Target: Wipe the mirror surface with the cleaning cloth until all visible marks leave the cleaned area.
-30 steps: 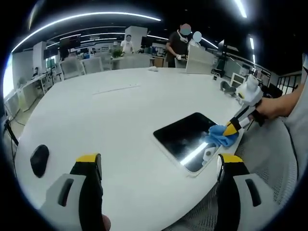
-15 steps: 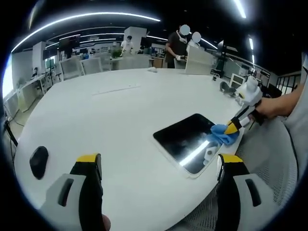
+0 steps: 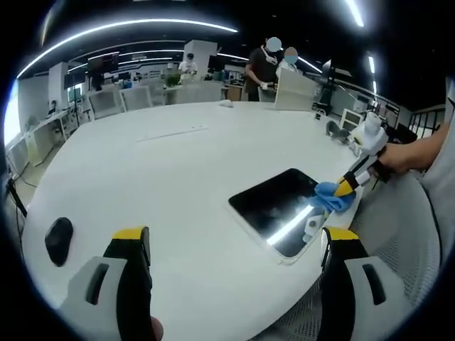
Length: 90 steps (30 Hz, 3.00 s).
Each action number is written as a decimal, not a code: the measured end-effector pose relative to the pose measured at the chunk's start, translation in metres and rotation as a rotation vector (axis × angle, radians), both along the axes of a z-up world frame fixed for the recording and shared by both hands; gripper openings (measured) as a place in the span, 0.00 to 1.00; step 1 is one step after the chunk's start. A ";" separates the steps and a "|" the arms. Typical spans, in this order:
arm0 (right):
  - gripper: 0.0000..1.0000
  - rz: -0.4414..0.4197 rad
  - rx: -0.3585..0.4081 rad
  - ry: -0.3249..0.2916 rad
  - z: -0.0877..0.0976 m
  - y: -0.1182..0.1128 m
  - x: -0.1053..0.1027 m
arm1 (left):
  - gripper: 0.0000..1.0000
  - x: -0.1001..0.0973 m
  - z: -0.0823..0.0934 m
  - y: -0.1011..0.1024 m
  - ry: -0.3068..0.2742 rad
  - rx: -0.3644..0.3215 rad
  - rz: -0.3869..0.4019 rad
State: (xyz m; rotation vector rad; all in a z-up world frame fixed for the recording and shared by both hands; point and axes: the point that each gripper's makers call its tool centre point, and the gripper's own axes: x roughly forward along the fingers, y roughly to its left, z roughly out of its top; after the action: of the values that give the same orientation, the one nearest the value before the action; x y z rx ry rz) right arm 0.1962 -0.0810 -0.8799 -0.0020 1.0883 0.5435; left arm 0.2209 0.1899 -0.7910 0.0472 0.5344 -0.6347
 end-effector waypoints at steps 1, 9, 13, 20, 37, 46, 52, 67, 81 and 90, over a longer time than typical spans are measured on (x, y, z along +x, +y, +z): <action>0.00 -0.001 -0.001 0.004 -0.001 0.000 0.001 | 0.99 0.000 0.000 0.000 0.000 -0.001 -0.001; 0.00 -0.004 -0.009 0.003 0.000 0.001 0.009 | 0.99 0.002 0.000 -0.001 0.002 -0.003 -0.003; 0.00 -0.004 -0.010 0.002 0.000 0.000 0.012 | 0.99 0.002 0.001 -0.002 0.002 -0.007 -0.004; 0.00 -0.005 -0.014 -0.005 0.001 0.001 0.022 | 0.99 0.000 -0.002 -0.003 0.008 -0.004 -0.004; 0.00 0.003 -0.038 -0.051 0.000 0.000 0.065 | 0.99 0.004 -0.002 -0.003 0.014 -0.006 0.001; 0.00 0.025 -0.070 -0.076 0.000 0.001 0.089 | 0.99 0.002 -0.002 -0.003 0.019 -0.004 0.009; 0.00 0.029 -0.078 -0.077 0.000 0.000 0.105 | 0.99 -0.004 -0.001 -0.009 0.023 0.001 0.005; 0.00 0.017 -0.080 -0.093 0.000 0.000 0.123 | 0.99 -0.004 0.004 -0.008 0.023 0.004 0.007; 0.00 -0.062 -0.056 -0.144 0.030 -0.045 0.119 | 0.99 0.006 0.000 -0.001 0.016 0.004 -0.001; 0.00 -0.176 -0.073 -0.105 0.016 -0.102 0.111 | 0.99 0.002 0.005 -0.013 0.014 0.001 -0.005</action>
State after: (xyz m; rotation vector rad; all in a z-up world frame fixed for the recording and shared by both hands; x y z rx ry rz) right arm 0.3071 -0.1835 -0.8643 0.0013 0.9948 0.3416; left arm 0.2233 0.1774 -0.7860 0.0454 0.5480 -0.6401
